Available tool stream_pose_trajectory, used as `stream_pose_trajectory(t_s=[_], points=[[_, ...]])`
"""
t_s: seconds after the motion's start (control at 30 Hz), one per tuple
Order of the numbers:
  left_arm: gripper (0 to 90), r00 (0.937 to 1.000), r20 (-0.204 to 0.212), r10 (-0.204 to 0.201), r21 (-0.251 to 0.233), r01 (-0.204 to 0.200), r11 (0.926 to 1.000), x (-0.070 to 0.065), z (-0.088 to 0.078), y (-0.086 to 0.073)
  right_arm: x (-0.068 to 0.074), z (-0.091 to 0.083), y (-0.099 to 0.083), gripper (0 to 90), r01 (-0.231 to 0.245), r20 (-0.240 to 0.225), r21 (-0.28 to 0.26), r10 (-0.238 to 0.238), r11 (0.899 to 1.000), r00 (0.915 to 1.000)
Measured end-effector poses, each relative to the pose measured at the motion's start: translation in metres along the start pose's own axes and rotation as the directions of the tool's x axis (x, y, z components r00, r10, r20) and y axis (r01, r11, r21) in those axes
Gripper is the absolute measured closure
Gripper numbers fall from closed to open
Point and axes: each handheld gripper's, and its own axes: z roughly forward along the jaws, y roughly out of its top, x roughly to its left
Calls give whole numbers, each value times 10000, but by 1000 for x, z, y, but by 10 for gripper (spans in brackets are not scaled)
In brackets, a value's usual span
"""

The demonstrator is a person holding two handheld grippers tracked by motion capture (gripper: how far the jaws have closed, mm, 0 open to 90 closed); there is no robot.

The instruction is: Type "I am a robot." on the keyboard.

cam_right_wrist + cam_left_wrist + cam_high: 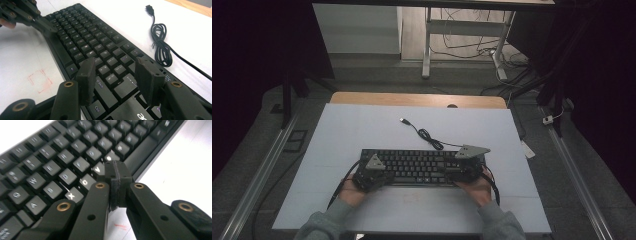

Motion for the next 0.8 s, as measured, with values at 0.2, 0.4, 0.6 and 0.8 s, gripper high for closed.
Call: stream_pose_trajectory(t_s=[0.2,0.4,0.6,0.8], points=[[766,9969,-201,-755,-1259,724,9894,7,-20,2,0,0,0,513,-20,-29,-52,20,10000,10000],[557,9935,-159,-1127,-1575,1088,9815,13,-30,0,0,2,0,511,57,-51,65,-57,10000,10000],[486,9922,-238,-1223,-1651,1167,9793,16,-34,0,0,2,-1,509,58,-44,102,-57,9999,10000],[465,9919,-299,-1233,-1668,1167,9791,17,-35,0,0,3,-1,509,60,-68,102,-59,9999,10000]])
